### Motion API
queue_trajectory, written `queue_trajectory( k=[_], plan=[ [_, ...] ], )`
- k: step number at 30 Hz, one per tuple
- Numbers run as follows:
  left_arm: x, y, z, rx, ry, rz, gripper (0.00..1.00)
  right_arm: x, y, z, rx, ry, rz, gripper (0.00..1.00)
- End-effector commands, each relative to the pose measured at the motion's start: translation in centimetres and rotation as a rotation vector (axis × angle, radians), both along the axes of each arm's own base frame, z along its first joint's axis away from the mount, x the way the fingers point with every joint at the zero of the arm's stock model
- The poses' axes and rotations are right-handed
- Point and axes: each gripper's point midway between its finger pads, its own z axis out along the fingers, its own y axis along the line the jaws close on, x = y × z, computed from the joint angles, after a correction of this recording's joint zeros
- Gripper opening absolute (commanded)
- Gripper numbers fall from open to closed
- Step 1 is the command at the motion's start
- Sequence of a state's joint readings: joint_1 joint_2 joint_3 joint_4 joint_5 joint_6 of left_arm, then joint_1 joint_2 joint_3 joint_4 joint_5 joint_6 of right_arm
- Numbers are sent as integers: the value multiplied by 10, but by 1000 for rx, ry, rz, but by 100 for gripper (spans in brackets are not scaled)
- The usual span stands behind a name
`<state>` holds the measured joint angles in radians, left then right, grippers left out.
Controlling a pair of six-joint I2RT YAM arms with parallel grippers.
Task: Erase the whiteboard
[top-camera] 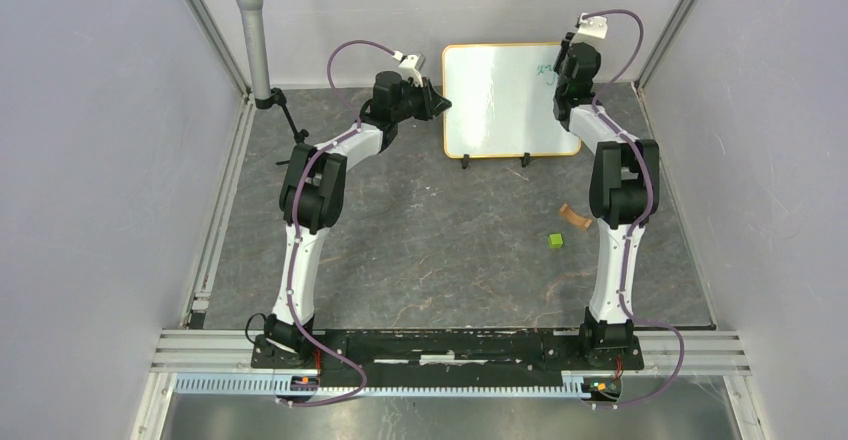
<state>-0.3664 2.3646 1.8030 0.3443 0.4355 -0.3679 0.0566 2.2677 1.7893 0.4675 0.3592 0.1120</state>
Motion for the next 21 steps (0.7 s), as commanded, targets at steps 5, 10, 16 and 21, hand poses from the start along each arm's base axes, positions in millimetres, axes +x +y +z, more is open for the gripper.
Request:
queue_trajectory(
  k=[5,10,16,21],
  plan=[
    [3,12,5,81,-46,38,2,6,58,13,-2,-10,131,35],
    [3,12,6,81,-47,38,2,4,97,15,-5,-18,189,35],
    [3,13,6,86,-49,41,2,-2,95,18,-2,-35,178,36],
    [2,13,5,85,-46,39,2,-3,59,11,22,-19,122,36]
  ],
)
